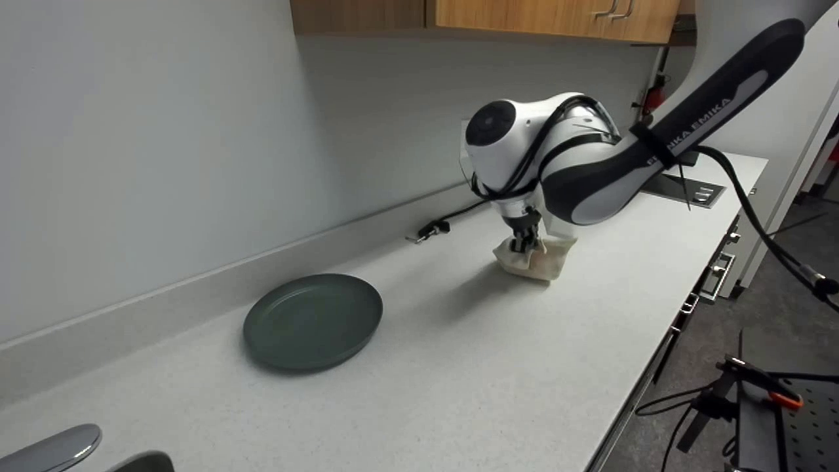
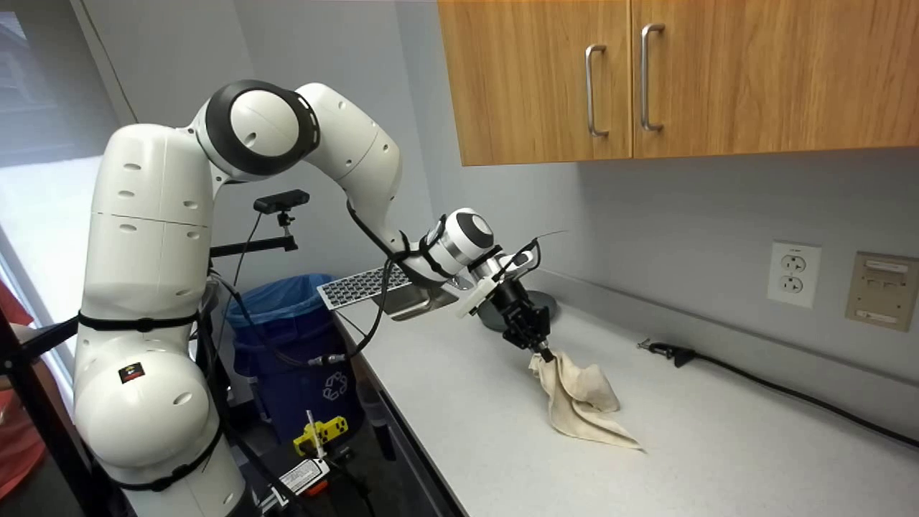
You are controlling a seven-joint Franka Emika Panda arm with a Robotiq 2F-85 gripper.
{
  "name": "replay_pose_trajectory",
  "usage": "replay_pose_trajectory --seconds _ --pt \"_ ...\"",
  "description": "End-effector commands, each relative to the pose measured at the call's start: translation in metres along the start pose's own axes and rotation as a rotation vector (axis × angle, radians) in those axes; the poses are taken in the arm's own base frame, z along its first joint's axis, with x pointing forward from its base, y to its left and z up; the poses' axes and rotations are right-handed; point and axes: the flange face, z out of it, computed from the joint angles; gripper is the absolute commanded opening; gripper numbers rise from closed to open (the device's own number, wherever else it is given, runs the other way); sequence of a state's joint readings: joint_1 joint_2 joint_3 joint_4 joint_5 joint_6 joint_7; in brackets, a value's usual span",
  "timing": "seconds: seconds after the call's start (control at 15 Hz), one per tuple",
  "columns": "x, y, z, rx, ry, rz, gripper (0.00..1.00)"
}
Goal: Spread the kitchen towel
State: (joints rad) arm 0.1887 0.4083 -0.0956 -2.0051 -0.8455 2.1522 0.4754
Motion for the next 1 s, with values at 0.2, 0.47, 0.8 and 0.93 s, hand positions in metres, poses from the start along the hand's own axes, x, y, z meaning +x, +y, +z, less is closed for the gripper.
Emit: replay_pose_trajectory --seconds 0.2,0.47,0.8,0.93 --pt "-0.050 -0.072 0.012 -0.114 0.042 -0.295 0.01" --pt "-0.068 -0.092 0.017 -0.108 0.036 -0.401 0.01" --pt "-0.082 -0.106 0.024 0.030 -0.043 -0.553 0.46" --pt "-0.082 -0.104 0.026 0.071 -0.089 -0.570 0.61"
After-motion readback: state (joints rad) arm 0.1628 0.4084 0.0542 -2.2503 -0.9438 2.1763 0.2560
